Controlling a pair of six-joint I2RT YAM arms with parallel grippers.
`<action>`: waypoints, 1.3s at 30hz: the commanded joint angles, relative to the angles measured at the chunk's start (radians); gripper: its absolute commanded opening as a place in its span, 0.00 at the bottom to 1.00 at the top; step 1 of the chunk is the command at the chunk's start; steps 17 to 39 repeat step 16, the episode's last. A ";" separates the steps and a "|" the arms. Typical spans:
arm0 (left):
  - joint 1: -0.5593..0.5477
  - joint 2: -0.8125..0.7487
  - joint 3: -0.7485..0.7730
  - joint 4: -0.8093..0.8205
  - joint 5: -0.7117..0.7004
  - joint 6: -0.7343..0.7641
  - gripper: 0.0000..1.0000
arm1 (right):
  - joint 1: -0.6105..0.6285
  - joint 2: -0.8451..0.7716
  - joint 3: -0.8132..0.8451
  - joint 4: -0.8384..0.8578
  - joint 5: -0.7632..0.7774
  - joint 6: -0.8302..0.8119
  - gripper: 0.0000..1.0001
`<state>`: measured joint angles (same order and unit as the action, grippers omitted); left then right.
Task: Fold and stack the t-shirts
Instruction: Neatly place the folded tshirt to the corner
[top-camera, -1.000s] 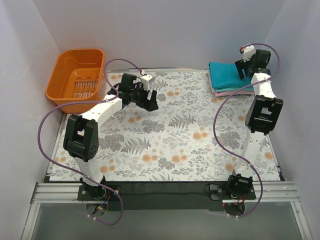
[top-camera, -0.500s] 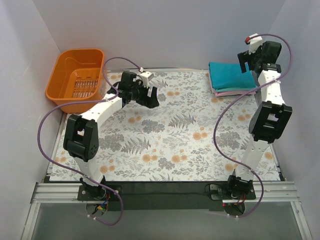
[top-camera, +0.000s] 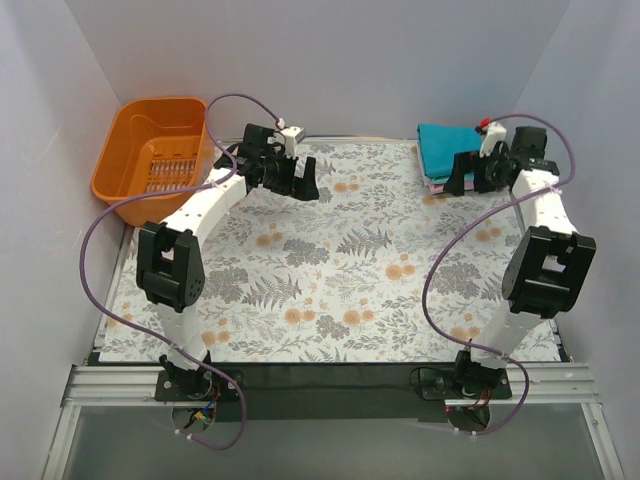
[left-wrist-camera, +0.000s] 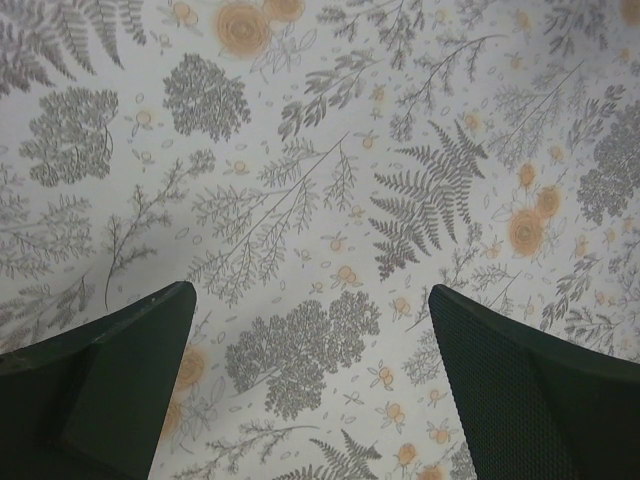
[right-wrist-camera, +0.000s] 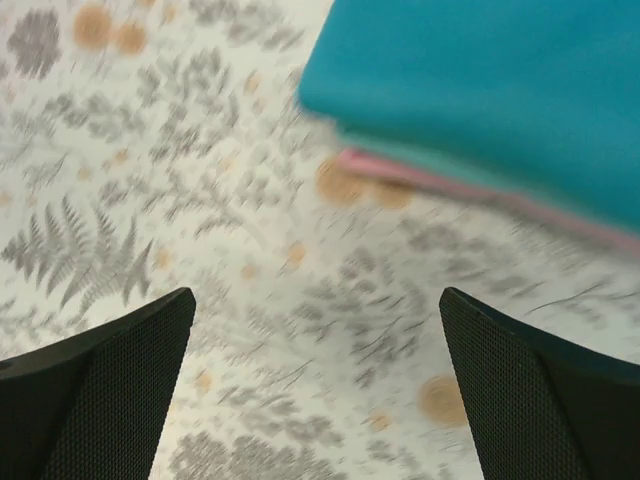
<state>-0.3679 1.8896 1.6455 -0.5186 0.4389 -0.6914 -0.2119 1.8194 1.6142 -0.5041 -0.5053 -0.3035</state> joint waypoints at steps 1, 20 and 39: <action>0.018 0.023 0.016 -0.179 -0.041 0.001 0.97 | 0.049 -0.152 -0.203 -0.065 -0.090 0.003 0.98; 0.090 -0.158 -0.245 -0.212 -0.117 0.003 0.98 | 0.286 -0.552 -0.668 -0.013 0.014 -0.048 0.98; 0.090 -0.158 -0.245 -0.212 -0.117 0.003 0.98 | 0.286 -0.552 -0.668 -0.013 0.014 -0.048 0.98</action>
